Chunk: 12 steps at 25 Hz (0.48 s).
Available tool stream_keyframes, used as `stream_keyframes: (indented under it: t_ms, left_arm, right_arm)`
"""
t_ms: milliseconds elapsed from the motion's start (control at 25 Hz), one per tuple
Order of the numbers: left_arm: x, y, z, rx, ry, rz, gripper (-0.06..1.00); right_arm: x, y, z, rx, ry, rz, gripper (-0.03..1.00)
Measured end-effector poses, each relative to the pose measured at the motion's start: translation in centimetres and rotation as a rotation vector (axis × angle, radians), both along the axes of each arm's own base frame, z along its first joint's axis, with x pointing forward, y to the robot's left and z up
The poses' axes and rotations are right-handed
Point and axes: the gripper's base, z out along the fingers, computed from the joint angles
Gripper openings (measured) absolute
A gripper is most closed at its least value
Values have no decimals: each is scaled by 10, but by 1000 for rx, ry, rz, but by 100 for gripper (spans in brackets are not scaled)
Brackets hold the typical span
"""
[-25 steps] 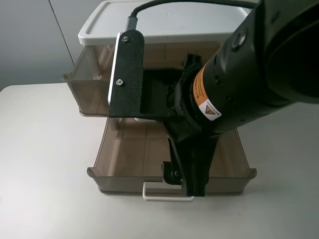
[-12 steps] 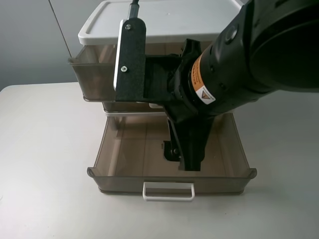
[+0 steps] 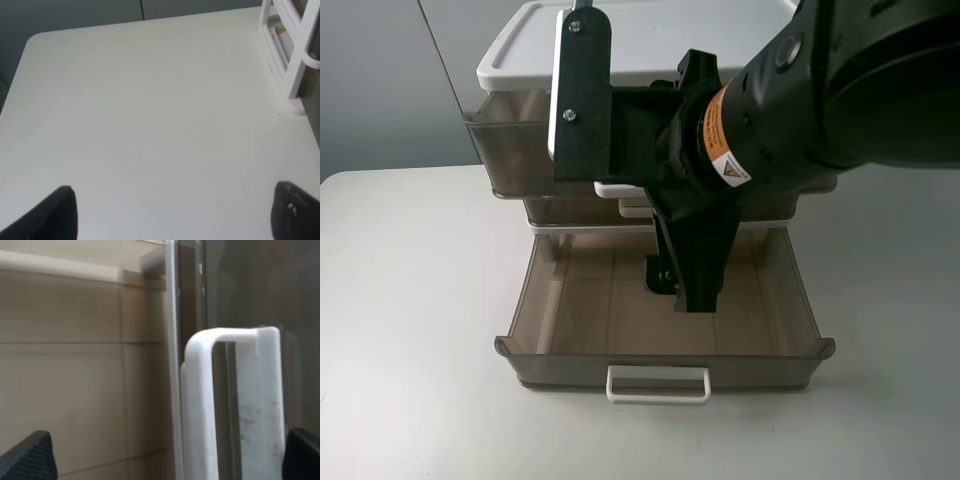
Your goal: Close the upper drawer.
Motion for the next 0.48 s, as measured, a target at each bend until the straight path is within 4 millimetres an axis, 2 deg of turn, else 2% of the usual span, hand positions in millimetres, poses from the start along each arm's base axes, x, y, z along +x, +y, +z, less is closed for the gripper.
stream_keyframes:
  t_ms: [480]
  left_arm:
    - [0,0,0,0,0,0,74]
  right_arm:
    - [18,0,-5,-14,-47,-1,68]
